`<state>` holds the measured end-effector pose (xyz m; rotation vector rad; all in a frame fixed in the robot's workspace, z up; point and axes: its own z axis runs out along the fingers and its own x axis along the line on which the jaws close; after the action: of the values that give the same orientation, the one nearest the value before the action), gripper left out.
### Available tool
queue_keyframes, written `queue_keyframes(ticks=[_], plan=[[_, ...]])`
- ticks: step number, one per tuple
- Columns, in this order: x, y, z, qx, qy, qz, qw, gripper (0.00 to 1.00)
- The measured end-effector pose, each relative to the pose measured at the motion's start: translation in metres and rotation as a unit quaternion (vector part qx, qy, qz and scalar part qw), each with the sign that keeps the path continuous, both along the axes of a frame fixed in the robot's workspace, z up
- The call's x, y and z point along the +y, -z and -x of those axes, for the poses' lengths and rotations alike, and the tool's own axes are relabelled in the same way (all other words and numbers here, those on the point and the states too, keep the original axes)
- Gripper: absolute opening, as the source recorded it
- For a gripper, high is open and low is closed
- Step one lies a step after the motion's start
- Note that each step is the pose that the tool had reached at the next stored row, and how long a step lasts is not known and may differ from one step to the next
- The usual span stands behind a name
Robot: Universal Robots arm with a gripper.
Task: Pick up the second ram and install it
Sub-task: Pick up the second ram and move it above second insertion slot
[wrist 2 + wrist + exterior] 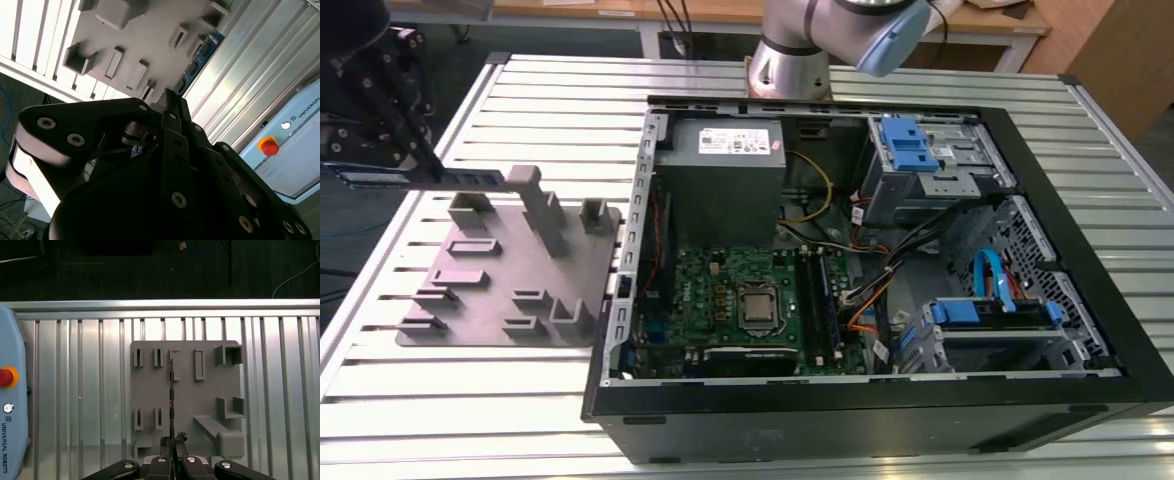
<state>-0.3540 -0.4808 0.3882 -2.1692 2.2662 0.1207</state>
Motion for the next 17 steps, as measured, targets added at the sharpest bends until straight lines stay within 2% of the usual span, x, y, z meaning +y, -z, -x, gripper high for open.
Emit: queue_keyframes(ticks=[6,17], plan=[[0.0000,0.0000,-0.017,0.0014,0.000,0.0000,1.0000,0.11],[0.0000,0.0000,-0.041,0.0028,0.000,0.0000,1.0000,0.11]])
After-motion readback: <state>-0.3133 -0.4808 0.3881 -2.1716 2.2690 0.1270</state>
